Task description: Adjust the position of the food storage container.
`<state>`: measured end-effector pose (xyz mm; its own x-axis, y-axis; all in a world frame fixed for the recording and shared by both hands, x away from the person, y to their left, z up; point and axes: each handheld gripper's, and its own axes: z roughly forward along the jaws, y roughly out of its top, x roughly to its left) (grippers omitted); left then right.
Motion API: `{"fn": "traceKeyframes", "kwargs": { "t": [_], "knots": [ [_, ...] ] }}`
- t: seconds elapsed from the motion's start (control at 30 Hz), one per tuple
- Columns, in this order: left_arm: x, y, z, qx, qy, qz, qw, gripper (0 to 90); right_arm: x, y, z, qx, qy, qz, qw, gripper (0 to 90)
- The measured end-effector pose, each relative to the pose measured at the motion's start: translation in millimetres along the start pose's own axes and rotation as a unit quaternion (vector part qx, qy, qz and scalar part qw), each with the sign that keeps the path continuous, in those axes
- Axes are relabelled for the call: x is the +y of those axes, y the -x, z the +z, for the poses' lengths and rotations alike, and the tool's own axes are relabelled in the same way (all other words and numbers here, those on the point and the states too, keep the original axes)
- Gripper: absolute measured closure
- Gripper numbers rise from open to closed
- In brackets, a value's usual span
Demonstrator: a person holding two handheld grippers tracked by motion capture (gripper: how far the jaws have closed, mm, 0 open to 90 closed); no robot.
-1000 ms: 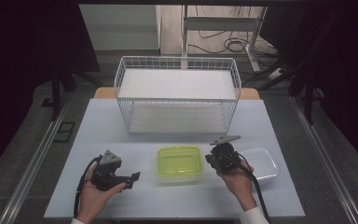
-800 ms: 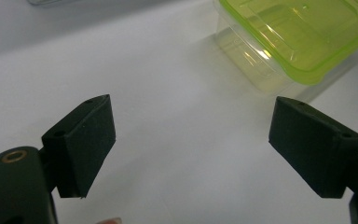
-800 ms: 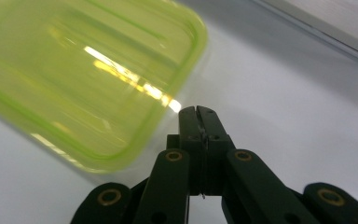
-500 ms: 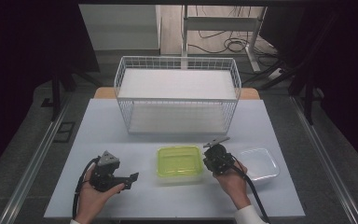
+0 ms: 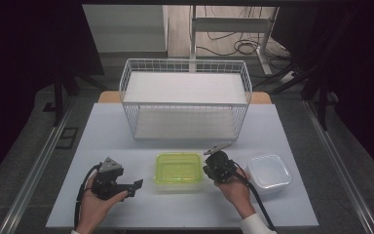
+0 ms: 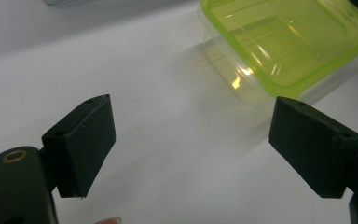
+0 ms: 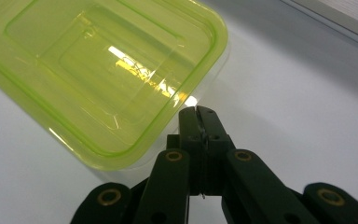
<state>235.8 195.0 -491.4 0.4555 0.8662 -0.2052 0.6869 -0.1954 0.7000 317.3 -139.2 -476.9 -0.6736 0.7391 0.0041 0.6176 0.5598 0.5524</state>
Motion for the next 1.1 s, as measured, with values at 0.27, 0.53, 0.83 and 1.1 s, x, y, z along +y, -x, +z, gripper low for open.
{"fn": "traceKeyframes", "kwargs": {
  "t": [0.27,0.53,0.83,1.1],
  "knots": [
    [-2.3,-10.2,-6.0,0.002,0.011,-0.012,0.9999,14.4,-1.3,8.0,-4.7,0.006,0.011,0.017,0.9998,89.2],
    [-1.6,-13.8,-10.6,0.009,0.021,-0.019,0.9996,14.4,-0.7,15.1,-16.0,-0.005,0.03,0.024,0.9992,89.1],
    [0.2,-8.7,-6.2,0.01,0.023,-0.02,0.9995,14.0,-2.0,18.8,-22.1,0.005,0.036,0.033,0.9988,74.6],
    [4.4,-10.7,-4.2,-0.026,0.028,-0.052,0.9979,18.7,-1.2,24.3,-31.7,0.027,0.066,0.077,0.9944,43.8]
  ]
}}
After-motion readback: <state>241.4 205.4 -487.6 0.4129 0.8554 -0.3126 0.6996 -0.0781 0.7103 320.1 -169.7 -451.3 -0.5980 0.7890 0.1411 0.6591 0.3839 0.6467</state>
